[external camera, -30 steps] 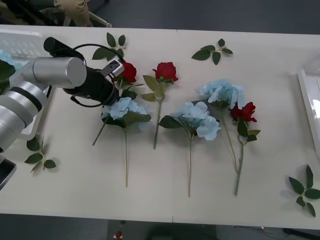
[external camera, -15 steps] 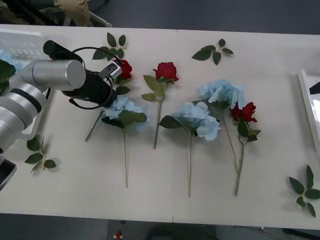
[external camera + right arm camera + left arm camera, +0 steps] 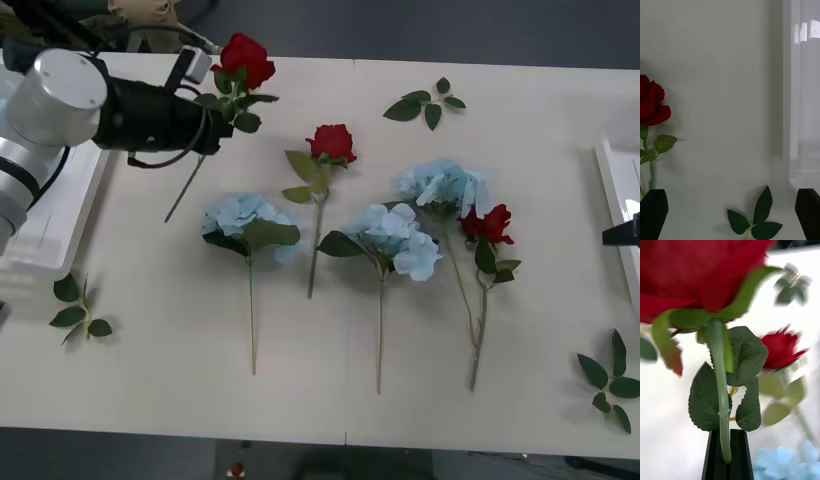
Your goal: Put the red flowers into the right box and the blue flowers into the left box
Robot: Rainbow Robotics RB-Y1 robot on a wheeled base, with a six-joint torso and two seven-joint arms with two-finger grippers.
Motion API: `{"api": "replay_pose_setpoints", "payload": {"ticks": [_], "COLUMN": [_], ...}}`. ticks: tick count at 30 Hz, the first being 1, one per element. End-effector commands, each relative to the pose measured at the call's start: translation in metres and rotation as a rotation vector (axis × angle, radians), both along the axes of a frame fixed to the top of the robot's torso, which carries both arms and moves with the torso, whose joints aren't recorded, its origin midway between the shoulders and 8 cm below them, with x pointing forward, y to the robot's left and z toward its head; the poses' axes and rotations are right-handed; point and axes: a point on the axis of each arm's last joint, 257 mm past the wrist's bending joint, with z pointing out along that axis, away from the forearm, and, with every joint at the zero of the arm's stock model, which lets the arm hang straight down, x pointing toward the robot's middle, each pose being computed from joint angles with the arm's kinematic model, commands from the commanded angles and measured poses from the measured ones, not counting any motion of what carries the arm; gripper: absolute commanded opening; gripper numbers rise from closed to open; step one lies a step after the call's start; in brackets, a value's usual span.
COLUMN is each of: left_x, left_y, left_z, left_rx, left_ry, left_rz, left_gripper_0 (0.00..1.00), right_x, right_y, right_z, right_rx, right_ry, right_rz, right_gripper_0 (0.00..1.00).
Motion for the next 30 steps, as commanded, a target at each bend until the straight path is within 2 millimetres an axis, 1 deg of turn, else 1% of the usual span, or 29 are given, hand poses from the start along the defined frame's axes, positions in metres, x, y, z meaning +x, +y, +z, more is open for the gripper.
{"api": "replay_pose_setpoints", "payload": {"ticks": [1,2,3,4,7,9,12,14,15,16,17,19,21,22,23,25,30], "left_x": [-0.009,-0.014,-0.017,-0.023,-0.039,-0.048,-0.069,-0.088,-0.093,-0.107,-0.111,-0.131,-0.143,-0.154,-0.158,-0.176,-0.201], "left_y": [-0.024,-0.034,-0.040,-0.053,-0.081,-0.102,-0.136,-0.156,-0.160,-0.171,-0.173,-0.183,-0.190,-0.197,-0.199,-0.216,-0.251], "left_z": [0.077,0.087,0.092,0.100,0.112,0.120,0.131,0.138,0.140,0.144,0.144,0.146,0.147,0.145,0.144,0.141,0.141], "left_rx": [-0.079,-0.127,-0.152,-0.195,-0.300,-0.340,-0.385,-0.422,-0.430,-0.440,-0.437,-0.438,-0.444,-0.434,-0.428,-0.424,-0.471], "left_ry": [-0.161,-0.170,-0.173,-0.185,-0.189,-0.240,-0.317,-0.345,-0.352,-0.374,-0.381,-0.412,-0.424,-0.442,-0.446,-0.456,-0.469], "left_rz": [-0.140,-0.165,-0.178,-0.207,-0.259,-0.289,-0.333,-0.367,-0.376,-0.404,-0.412,-0.444,-0.463,-0.482,-0.490,-0.528,-0.564], "left_gripper_0": [0.00,0.00,0.00,0.00,0.00,0.00,0.00,0.00,0.00,0.00,0.00,0.00,0.00,0.00,0.00,0.00,0.00], "right_x": [0.001,0.001,0.002,0.003,0.007,0.013,0.020,0.023,0.025,0.025,0.026,0.028,0.030,0.033,0.034,0.041,0.052], "right_y": [0.020,0.024,0.026,0.031,0.045,0.054,0.065,0.074,0.075,0.079,0.081,0.086,0.090,0.095,0.096,0.105,0.117], "right_z": [-0.002,-0.007,-0.008,-0.012,-0.024,-0.034,-0.046,-0.055,-0.057,-0.063,-0.065,-0.073,-0.077,-0.080,-0.082,-0.086,-0.099], "right_rx": [0.037,0.046,0.051,0.058,0.066,0.073,0.073,0.073,0.069,0.063,0.062,0.053,0.046,0.043,0.040,0.033,0.008], "right_ry": [-0.029,-0.027,-0.028,-0.031,-0.037,-0.047,-0.058,-0.055,-0.053,-0.044,-0.043,-0.032,-0.030,-0.030,-0.031,-0.034,-0.025], "right_rz": [0.025,0.029,0.029,0.036,0.063,0.074,0.096,0.113,0.117,0.127,0.131,0.146,0.160,0.170,0.174,0.193,0.221], "right_gripper_0": [1.00,1.00,1.00,1.00,1.00,1.00,1.00,1.00,1.00,1.00,1.00,1.00,1.00,1.00,1.00,1.00,1.00]}}
